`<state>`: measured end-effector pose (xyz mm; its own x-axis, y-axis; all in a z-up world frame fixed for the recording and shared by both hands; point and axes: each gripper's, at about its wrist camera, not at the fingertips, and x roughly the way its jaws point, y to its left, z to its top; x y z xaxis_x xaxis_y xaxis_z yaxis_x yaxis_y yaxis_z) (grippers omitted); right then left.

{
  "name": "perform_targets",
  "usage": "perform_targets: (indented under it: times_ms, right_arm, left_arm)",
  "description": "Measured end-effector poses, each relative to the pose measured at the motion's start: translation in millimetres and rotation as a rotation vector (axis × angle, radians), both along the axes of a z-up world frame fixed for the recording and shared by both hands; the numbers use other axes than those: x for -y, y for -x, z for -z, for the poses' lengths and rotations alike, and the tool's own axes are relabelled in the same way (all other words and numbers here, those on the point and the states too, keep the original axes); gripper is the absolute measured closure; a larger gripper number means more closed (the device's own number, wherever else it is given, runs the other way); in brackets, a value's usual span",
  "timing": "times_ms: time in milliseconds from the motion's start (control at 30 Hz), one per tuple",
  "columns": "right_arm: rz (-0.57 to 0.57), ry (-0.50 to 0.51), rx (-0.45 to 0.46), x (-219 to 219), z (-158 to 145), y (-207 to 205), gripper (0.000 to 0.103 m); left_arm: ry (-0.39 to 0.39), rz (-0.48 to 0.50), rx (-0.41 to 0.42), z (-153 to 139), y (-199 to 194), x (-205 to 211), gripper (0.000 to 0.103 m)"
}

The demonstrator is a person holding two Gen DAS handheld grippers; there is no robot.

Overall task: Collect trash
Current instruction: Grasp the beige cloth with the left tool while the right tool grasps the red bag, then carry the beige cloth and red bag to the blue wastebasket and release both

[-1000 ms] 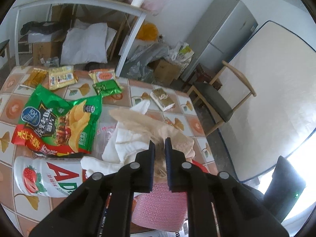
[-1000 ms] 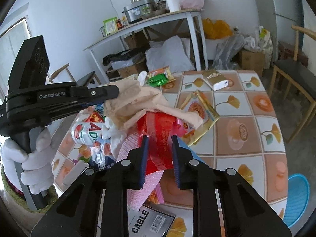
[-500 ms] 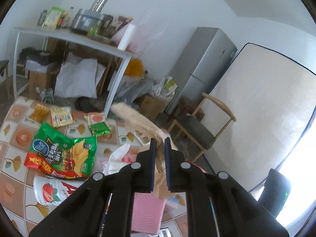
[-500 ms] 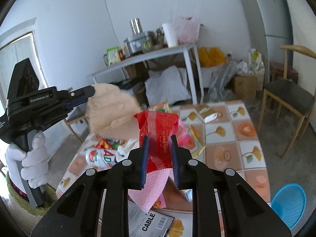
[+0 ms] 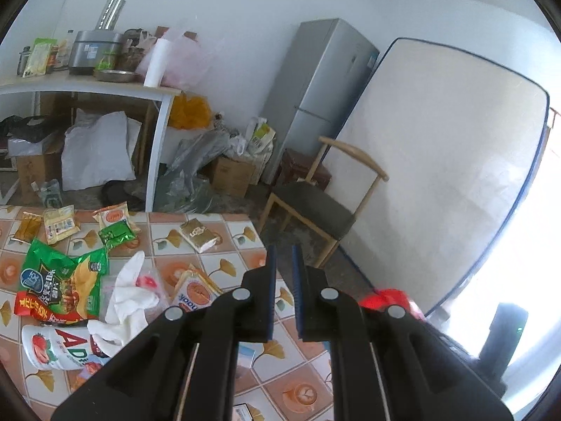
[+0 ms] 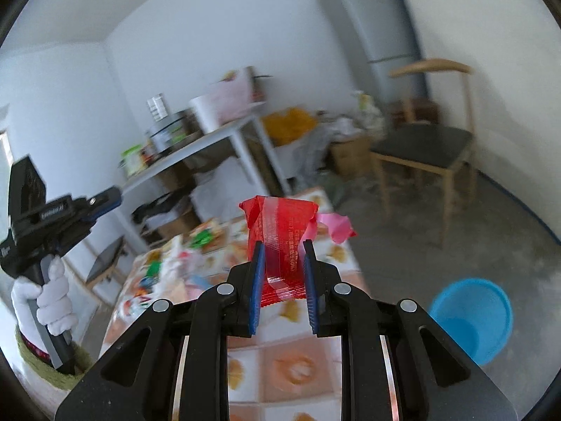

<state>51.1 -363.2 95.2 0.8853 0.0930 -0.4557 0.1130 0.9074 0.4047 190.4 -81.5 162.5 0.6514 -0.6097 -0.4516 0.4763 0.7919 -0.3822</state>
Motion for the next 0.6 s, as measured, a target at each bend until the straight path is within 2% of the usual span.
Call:
perform_targets:
  times_ms: [67, 167, 233, 300, 400, 467, 600]
  right_arm:
    - [0.017, -0.011, -0.023, 7, 7, 6, 0.084]
    - [0.010, -0.015, -0.052, 9, 17, 7, 0.084]
    - [-0.018, -0.034, -0.074, 7, 27, 1, 0.084]
    - [-0.054, -0.062, -0.100, 3, 38, -3, 0.084]
    - [-0.112, -0.116, -0.148, -7, 54, -17, 0.084]
    - [-0.160, -0.160, -0.177, -15, 63, -25, 0.084]
    - [-0.273, -0.181, -0.221, -47, 74, -35, 0.084]
  left_arm:
    - [-0.016, -0.023, -0.013, 8, 4, -3, 0.094]
    - [-0.077, -0.051, -0.031, 28, 15, -20, 0.073]
    - [-0.153, -0.067, -0.065, 54, 27, -31, 0.055]
    - [-0.212, -0.049, -0.132, 82, 40, -35, 0.049]
    - [-0.280, -0.024, -0.251, 122, 56, -29, 0.047]
    - [-0.312, -0.014, -0.277, 138, 65, -21, 0.047]
    - [-0.417, 0.025, -0.196, 150, 84, 5, 0.041]
